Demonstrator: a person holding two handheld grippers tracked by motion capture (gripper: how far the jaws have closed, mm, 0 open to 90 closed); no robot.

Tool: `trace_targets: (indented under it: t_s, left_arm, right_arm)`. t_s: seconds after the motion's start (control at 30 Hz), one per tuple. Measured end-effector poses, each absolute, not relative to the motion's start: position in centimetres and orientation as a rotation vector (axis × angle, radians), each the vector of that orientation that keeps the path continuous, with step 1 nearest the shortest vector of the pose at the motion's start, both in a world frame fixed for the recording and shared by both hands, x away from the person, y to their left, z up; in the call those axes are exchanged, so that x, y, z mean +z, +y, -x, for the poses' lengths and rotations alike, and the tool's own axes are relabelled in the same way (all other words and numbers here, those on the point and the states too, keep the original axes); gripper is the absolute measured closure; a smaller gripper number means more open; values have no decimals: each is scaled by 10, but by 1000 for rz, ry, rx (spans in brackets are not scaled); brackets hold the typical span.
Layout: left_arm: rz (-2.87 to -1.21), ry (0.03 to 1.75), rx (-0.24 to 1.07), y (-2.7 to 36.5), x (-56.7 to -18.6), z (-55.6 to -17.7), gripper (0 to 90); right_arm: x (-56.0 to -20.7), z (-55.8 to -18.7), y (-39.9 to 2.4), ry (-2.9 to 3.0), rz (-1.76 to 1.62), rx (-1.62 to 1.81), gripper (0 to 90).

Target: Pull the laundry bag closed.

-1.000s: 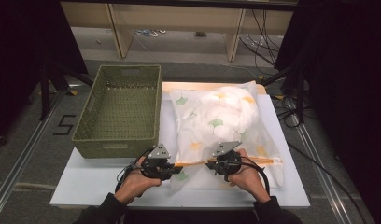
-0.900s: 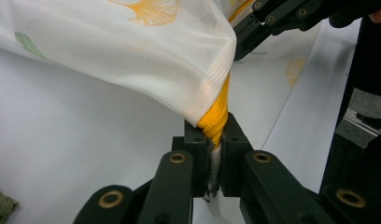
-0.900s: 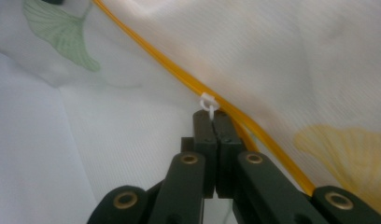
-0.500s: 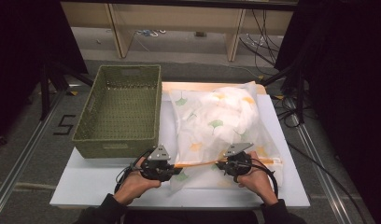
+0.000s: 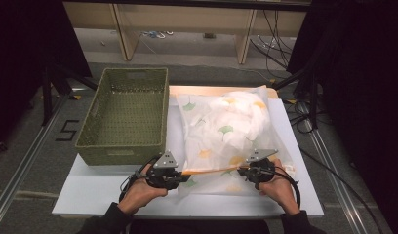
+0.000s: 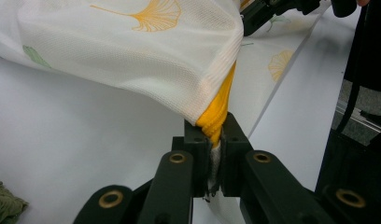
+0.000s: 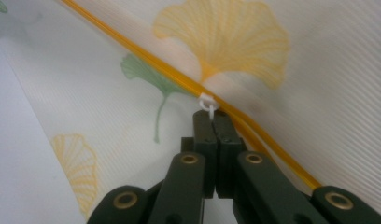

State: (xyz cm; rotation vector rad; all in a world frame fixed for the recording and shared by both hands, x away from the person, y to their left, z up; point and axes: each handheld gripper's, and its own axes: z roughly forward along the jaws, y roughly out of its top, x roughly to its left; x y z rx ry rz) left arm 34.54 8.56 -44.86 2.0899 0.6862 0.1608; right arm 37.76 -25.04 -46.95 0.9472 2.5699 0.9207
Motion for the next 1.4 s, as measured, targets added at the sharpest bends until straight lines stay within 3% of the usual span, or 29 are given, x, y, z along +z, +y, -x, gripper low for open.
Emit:
trace_targets:
  t_s: [1.4]
  left_arm:
    - [-2092,714,187,89,-448,-344,844]
  right_arm:
    - [-472,-369,-332,2425,-1221,890,900]
